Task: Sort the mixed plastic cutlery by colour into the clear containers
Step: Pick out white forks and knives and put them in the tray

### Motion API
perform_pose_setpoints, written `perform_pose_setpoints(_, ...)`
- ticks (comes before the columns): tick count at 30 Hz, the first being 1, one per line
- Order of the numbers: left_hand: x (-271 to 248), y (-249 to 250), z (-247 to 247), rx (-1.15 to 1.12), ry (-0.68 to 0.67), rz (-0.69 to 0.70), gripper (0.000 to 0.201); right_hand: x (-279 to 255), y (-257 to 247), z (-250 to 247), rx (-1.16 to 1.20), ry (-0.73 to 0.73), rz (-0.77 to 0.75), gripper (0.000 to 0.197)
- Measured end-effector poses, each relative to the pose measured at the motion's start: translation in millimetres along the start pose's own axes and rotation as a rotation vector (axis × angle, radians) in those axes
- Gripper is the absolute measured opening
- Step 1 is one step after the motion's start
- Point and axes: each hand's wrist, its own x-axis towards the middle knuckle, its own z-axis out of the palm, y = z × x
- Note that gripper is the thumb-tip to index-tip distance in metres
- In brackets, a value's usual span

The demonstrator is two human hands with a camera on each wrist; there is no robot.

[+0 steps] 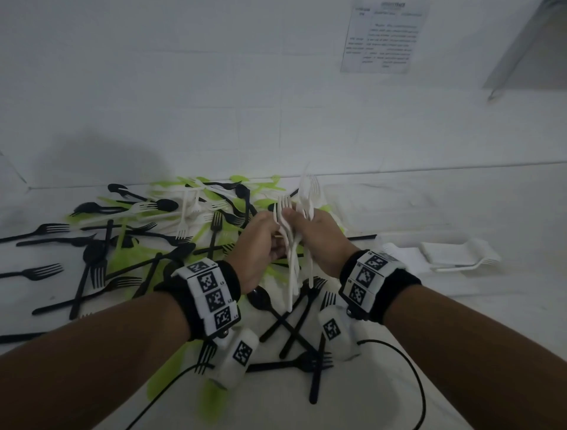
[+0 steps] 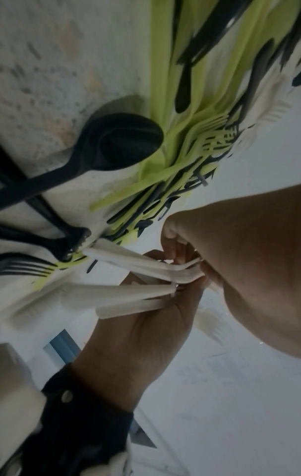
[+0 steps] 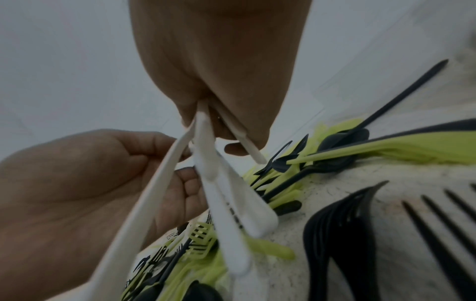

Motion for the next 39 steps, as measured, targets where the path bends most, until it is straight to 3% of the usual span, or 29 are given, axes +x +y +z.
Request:
perform_pose_setpoints(4,-2.5,1.8,6.2,0.013,-0.051,0.005,0.010,-7.4,1.0,-1.1,0.037,-0.022,0.015,0.034)
perform_pose_setpoints(8,-4.1,0.8,7.9,-0.046,-0.042,-0.019,0.024,-12.4,-0.5,0.5,0.086,-0.069,0.049,0.036)
perform_pose_setpoints(13,-6.7,-5.9,2.3,-0.063,0.018,-0.030,0.022,-17.6,0.5,-0.5,0.087,-0.143,0.076,0.042)
perform_pose_setpoints(15,-5.5,-6.8,-2.1,-0.075,0.070,-0.016,0.018,-18.3,0.2,0.1,0.118,-0.099,0.072,0.038)
perform_pose_setpoints(18,-5.7,-5.9,-5.7,-0.021,0.076,0.009,0.028,-18.8,-0.9,1.0,0.026,-0.010,0.018,0.025)
perform_pose_setpoints(24,-13.1,-2.2,0.8,0.077,0.023,0.086,0.036,-17.0,-0.9,19.1,0.032,-0.001,-0.020,0.029)
perform_pose_setpoints(29,-6.9,0.7,-10.0,0.030,0.191,0.091,0.029,-18.5,-7.6,29.3,0.085,-0.020,0.016,0.020)
perform_pose_setpoints(31,-6.0,3.6,-15.9,-0.006,0.197,0.063,0.028,-18.5,-9.0,29.1,0.085,0.004,0.025,0.030)
perform_pose_setpoints(33,-9.4,5.4,-19.6,-0.043,0.100,0.025,0.025,-18.6,-9.9,28.9,0.123,0.023,0.011,0.043)
perform_pose_setpoints(37,-18.4,1.9,-18.5,-0.120,-0.251,-0.098,0.016,-18.8,-12.9,25.7,0.239,0.069,-0.015,0.040)
perform_pose_setpoints(39,-16.7,-1.5,-19.3,-0.172,-0.274,-0.120,0.026,-21.1,-13.9,27.4,0.293,0.091,-0.013,0.042)
